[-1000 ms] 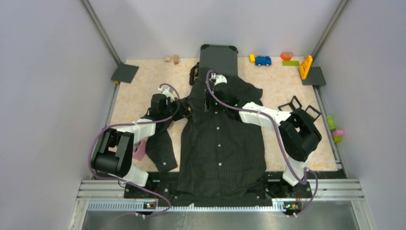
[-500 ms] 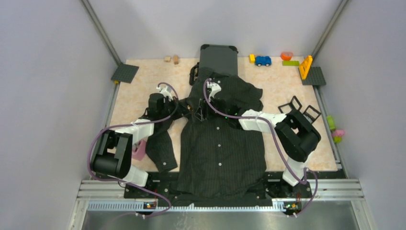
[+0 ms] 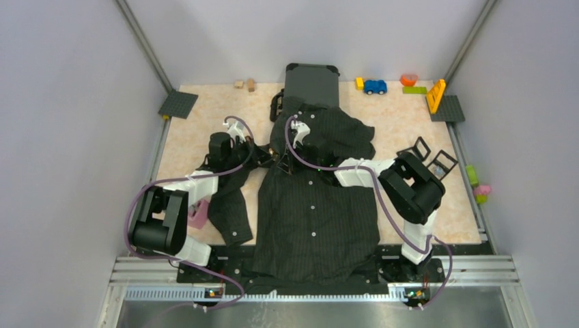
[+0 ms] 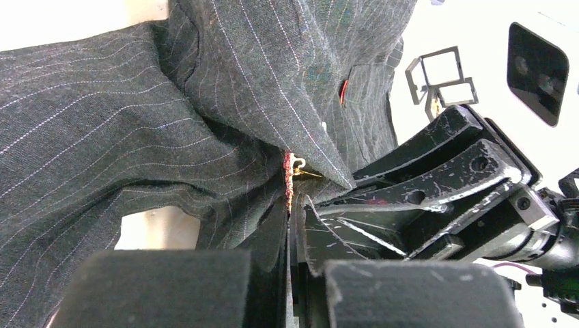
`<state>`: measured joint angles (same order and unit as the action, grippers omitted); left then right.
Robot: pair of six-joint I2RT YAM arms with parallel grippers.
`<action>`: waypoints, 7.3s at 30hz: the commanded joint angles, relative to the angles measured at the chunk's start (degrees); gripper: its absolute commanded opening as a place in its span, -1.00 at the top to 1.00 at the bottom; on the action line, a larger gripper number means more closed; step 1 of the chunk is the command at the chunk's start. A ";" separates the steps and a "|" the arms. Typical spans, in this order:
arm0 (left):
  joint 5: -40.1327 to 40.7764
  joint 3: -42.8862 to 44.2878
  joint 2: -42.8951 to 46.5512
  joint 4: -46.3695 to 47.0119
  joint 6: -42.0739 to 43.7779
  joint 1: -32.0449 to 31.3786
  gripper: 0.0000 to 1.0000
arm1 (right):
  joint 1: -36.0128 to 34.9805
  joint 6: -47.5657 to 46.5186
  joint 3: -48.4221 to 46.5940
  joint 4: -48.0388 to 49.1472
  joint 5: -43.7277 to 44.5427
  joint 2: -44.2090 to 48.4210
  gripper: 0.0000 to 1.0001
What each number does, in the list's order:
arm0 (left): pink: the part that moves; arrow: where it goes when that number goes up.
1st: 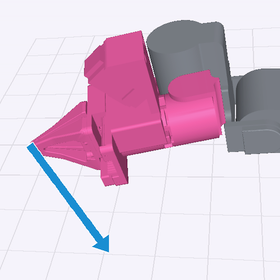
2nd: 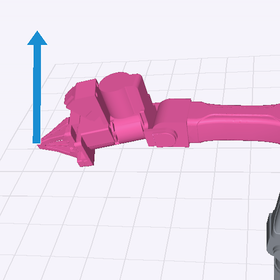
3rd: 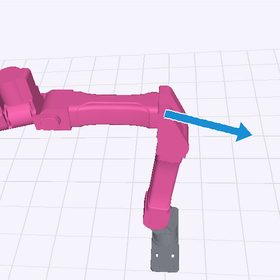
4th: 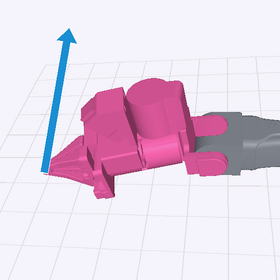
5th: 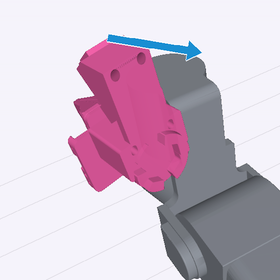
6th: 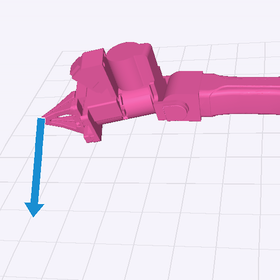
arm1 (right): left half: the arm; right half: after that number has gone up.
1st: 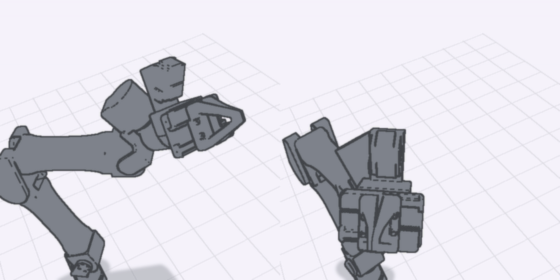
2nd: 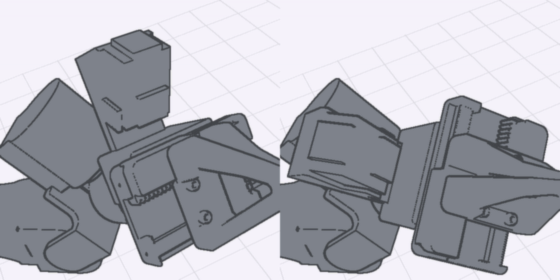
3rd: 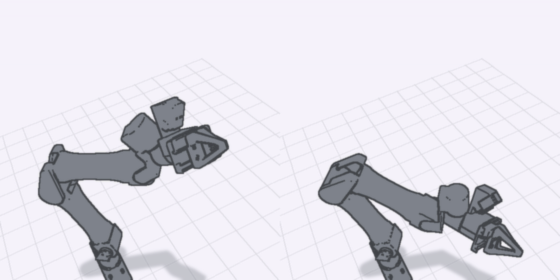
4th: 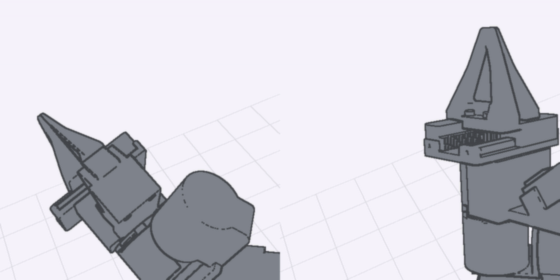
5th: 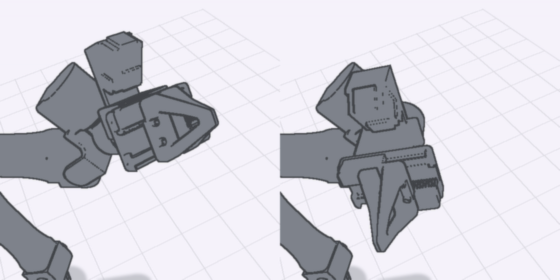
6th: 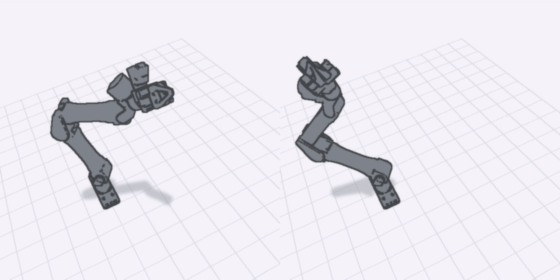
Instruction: Pin the brooch onto the clothing
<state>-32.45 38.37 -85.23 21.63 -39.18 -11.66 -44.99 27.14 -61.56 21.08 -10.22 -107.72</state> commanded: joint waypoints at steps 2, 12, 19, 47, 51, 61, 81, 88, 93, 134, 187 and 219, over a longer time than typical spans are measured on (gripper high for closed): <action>-3.79 -0.81 0.09 7.65 -1.38 0.41 1.00 | -0.49 -0.07 -1.66 5.28 -3.12 -1.53 0.97; -7.80 -1.50 -0.46 10.97 -1.81 0.59 1.00 | -0.45 -0.58 -1.98 6.82 -6.18 -2.57 1.00; -10.48 -2.12 0.78 12.00 -0.79 0.59 1.00 | -0.45 -0.95 -2.52 7.12 -7.42 -3.51 1.00; -9.43 -2.98 5.69 6.84 -4.98 2.39 1.00 | 0.81 -7.17 2.23 -2.00 -2.57 17.64 0.01; -10.98 -2.58 5.53 7.05 -5.00 2.61 1.00 | 2.53 -7.81 4.71 -1.89 -1.62 20.94 -0.07; -12.06 -2.17 5.72 7.40 -5.83 2.61 1.00 | 3.24 -8.22 6.67 3.81 -3.36 15.73 -0.10; -12.45 0.03 4.35 4.15 -7.07 3.13 1.00 | 3.25 -10.71 7.52 10.01 -8.07 8.26 -0.15; -12.83 0.54 3.85 4.16 -7.57 3.22 1.00 | 3.16 -5.95 12.41 15.60 -10.22 11.32 -0.15; -12.99 0.74 3.93 3.74 -7.26 3.22 1.00 | 2.34 -4.68 12.48 17.06 -10.33 11.10 -0.10; -18.84 0.40 3.16 5.11 -7.09 2.90 1.00 | 1.71 -0.09 6.31 24.16 -12.94 0.69 1.00; -15.93 7.41 -0.74 -7.95 -2.84 2.17 1.00 | 6.58 -8.28 3.95 17.64 -16.06 4.58 0.45; -18.84 11.78 -0.95 -17.60 9.04 1.21 1.00 | 5.58 -5.97 -0.41 17.34 -16.65 -0.28 0.55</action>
<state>-48.36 47.99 -87.33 4.16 -31.97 -9.32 -38.61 21.30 -58.48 36.99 -27.94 -107.31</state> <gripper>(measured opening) 0.012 0.225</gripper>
